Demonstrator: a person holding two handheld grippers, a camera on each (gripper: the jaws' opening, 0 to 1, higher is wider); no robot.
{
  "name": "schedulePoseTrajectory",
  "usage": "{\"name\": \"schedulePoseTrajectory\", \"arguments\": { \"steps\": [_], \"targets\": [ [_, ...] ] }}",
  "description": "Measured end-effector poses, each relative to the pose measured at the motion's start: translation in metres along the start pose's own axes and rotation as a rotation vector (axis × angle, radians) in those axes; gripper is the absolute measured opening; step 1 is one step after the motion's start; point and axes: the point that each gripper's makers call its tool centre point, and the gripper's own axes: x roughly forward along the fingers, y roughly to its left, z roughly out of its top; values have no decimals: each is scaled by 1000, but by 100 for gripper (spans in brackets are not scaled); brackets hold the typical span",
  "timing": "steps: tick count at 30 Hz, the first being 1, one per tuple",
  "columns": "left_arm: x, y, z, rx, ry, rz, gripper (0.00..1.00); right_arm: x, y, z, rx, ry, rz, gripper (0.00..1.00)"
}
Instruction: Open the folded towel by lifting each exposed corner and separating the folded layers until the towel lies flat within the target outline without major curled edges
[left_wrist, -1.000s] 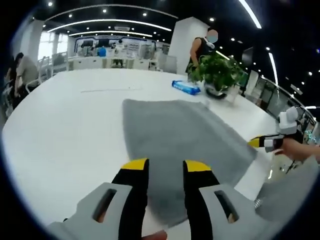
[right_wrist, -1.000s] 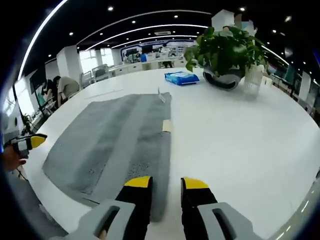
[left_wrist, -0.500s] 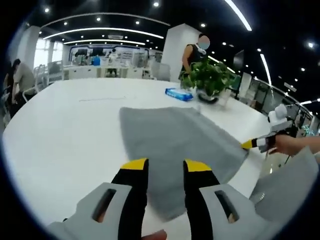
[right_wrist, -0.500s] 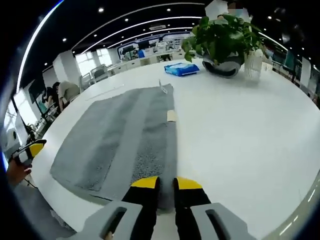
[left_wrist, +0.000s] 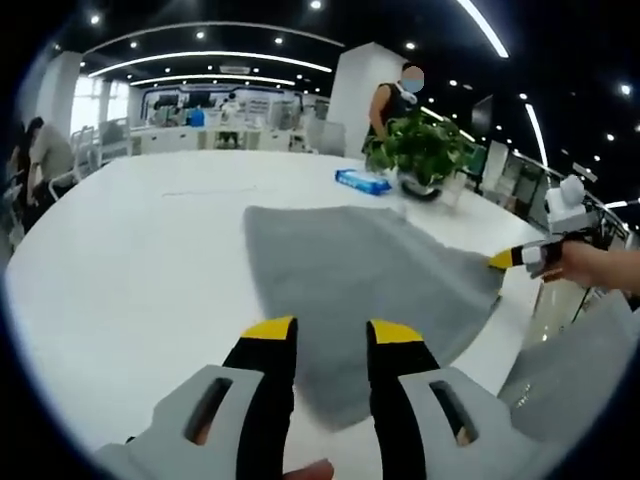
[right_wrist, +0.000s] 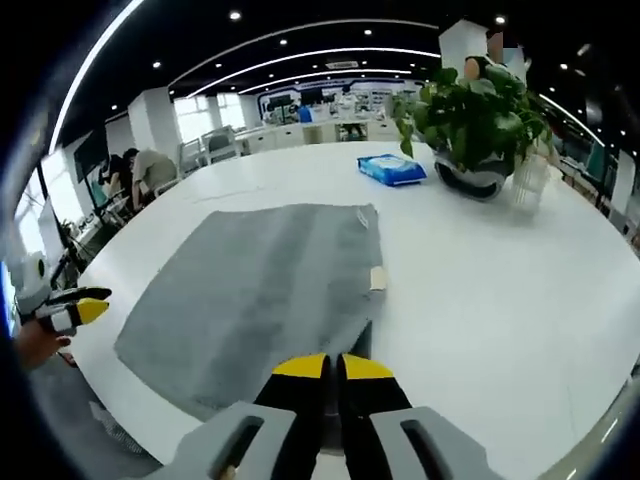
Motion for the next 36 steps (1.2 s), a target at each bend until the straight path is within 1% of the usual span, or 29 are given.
{"name": "schedulePoseTrajectory", "arguments": {
  "steps": [3,5,6,7,9,13,16,20,25,26,29,33,36],
  "targets": [
    [-1,-2,-3,-25,7,-7,26,2,24,18,-32,-30,22,0],
    [-1,-1,-3,-30,5,-3,26,3,34,25,-38,-43,31,0],
    [-1,0,-3,-33,4,-3,26,6,48,31,-63,-54,50,0],
    [-2,1,-2,-57,11,-7,26,7,55,33,-87,-51,57,0],
    [-4,1,4,-91,-3,-26,26,10,73,39,-131,-58,73,0],
    [-3,6,14,-92,-4,-51,26,12,102,44,-168,-67,97,0],
    [0,8,21,-96,-13,-73,26,13,121,42,-191,-67,111,0],
    [7,5,24,-92,-14,-107,25,14,143,38,-229,-67,130,0],
    [12,0,29,-97,-22,-152,26,14,164,33,-254,-64,152,0],
    [13,-2,29,-95,-20,-161,26,15,169,31,-257,-65,161,0],
    [16,-10,25,-110,-1,-217,26,14,183,25,-270,-63,178,0],
    [22,-17,18,-110,23,-257,26,15,199,16,-280,-66,201,0],
    [26,-20,15,-111,38,-279,26,16,208,9,-301,-60,203,0]
  ]
}}
